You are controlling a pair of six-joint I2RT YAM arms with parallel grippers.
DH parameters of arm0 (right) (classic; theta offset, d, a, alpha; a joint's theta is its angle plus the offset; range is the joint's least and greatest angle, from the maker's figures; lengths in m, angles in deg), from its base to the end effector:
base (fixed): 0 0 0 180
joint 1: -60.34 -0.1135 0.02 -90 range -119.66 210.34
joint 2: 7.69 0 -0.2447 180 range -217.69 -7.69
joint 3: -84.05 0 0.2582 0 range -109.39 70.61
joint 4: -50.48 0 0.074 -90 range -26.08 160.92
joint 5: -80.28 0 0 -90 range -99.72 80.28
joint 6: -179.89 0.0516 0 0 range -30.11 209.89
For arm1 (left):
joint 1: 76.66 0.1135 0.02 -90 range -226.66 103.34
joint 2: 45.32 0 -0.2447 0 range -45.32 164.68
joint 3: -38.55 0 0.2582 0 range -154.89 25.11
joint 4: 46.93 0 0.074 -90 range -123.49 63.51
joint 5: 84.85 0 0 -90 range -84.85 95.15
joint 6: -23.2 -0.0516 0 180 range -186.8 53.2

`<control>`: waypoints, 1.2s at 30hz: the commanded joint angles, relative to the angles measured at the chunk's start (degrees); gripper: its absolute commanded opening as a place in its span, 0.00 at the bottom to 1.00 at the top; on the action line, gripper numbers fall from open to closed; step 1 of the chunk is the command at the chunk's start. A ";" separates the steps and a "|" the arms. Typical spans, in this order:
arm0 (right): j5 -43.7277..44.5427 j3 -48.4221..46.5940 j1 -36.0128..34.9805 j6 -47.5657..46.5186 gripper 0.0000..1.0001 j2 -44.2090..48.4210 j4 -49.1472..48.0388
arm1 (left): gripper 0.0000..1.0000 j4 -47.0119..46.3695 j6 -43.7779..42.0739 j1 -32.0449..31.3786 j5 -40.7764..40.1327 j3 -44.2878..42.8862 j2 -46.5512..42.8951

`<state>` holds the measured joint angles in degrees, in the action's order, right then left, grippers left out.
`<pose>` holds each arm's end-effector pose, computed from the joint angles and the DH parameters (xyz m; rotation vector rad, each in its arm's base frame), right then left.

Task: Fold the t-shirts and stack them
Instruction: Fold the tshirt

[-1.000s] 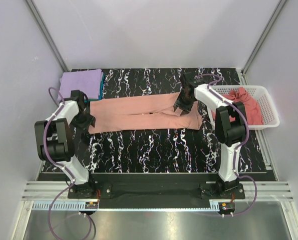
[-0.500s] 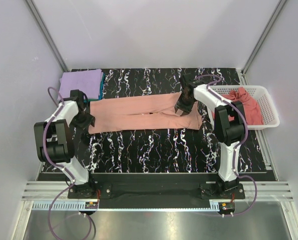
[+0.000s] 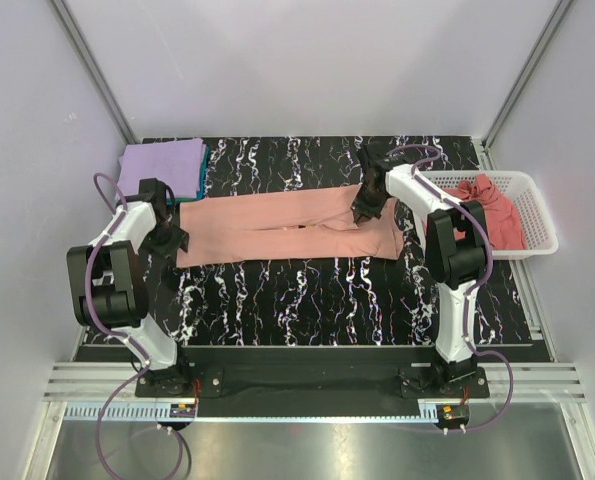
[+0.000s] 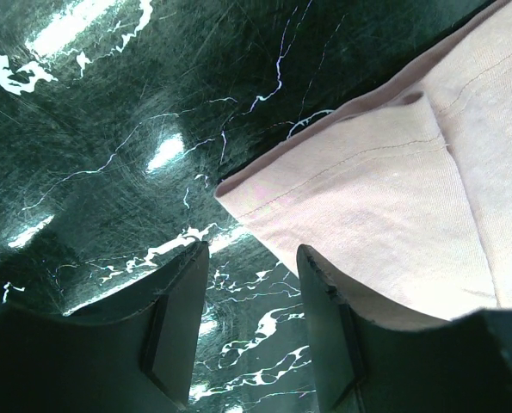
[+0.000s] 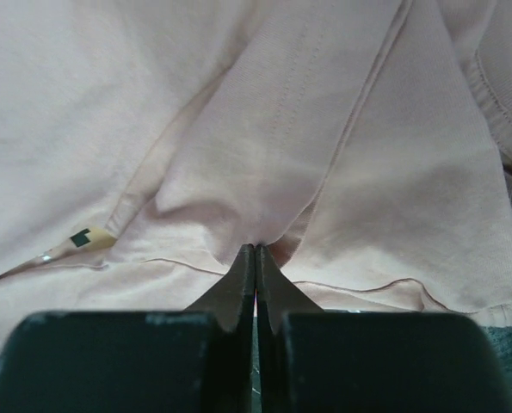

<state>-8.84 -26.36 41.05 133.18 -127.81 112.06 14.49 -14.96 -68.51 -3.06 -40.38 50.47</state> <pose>0.4133 0.1438 0.1627 0.5953 2.7831 0.2248 0.3129 0.0523 0.1596 -1.4671 2.4989 0.0824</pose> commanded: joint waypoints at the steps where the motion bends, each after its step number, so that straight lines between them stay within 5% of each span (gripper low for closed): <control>1: 1.31 -5.15 -0.13 -1.62 0.00 -0.56 0.64 | 0.51 -0.09 -0.68 -0.14 -1.55 -1.74 -1.92; 16: -0.71 -24.84 -0.05 -7.60 0.00 -13.03 2.14 | 0.51 0.44 -1.74 -0.06 -2.60 -1.13 -2.71; 36: -10.28 -25.37 -1.19 -15.51 0.00 -15.32 -9.73 | 0.52 1.23 -1.21 -0.14 -3.57 0.54 -4.91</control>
<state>-15.53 -50.12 40.51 119.21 -143.00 106.18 15.24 -15.99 -68.51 -4.63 -40.32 48.11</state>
